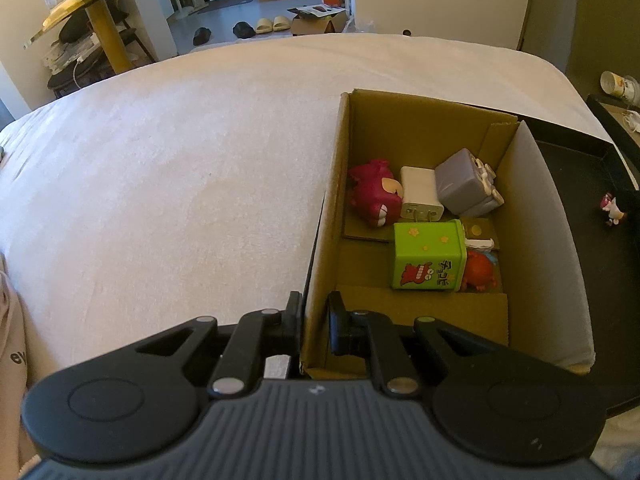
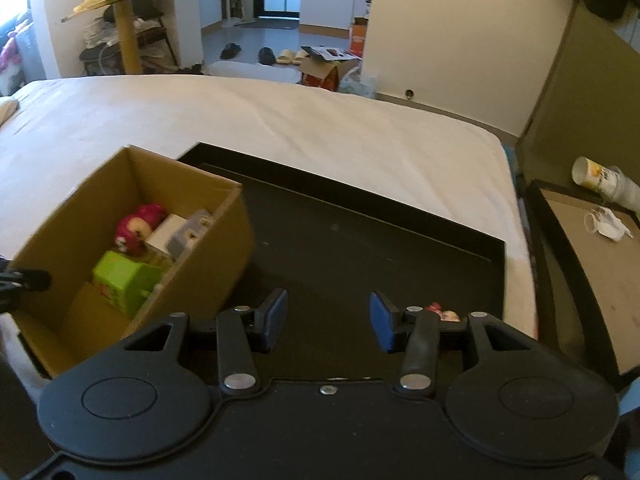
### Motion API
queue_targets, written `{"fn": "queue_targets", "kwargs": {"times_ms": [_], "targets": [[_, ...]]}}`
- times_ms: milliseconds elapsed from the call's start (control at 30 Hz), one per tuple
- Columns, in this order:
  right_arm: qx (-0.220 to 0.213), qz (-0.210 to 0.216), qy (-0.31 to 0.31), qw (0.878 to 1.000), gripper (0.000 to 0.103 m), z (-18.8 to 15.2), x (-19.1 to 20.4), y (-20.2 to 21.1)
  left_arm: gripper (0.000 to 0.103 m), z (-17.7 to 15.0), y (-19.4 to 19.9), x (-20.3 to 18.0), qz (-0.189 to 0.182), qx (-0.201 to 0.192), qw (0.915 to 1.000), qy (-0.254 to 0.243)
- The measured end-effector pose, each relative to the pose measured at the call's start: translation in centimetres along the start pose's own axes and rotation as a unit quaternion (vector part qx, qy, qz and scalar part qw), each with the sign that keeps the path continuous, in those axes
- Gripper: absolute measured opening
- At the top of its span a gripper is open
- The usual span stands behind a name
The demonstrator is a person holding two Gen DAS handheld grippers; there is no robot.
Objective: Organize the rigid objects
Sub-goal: 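Move the right gripper over the tray to the small girl figure, then grasp the girl figure with the right gripper and lift it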
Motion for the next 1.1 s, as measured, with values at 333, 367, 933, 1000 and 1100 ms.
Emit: {"fn": "queue_targets", "kwargs": {"times_ms": [333,367,933,1000,1100], "targets": [[0.006,-0.02,0.004,1.0,0.056,-1.8,-3.6,-1.2,0.012,0.0,0.1,-0.1,0.007,-0.001,1.0,-0.005],[0.007,-0.02,0.009,1.0,0.056,-2.0,-3.9,-1.4,0.012,0.0,0.1,-0.1,0.007,-0.001,1.0,-0.005],[-0.002,-0.037,0.012,0.999,0.066,-2.3,-7.7,-6.1,0.013,0.0,0.0,0.1,0.011,-0.001,0.9999,-0.003],[0.0,-0.048,0.013,0.999,0.067,-2.5,-8.2,-6.5,0.013,0.0,0.0,0.1,0.011,-0.001,0.9999,-0.003],[0.006,-0.064,0.006,0.998,0.067,-2.8,-8.9,-7.1,0.013,0.0,0.0,0.0,0.012,-0.001,0.9999,-0.005]]}}
Point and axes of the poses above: each gripper's, at about its wrist camera, not at the fingertips, and y roughly against the way its jaws point, x to its left, z to its top, the point moved 10 cm from there along -y, roughly the way its jaws point, and after that the axes turned 1 degree about -x, right-handed, at the moved point
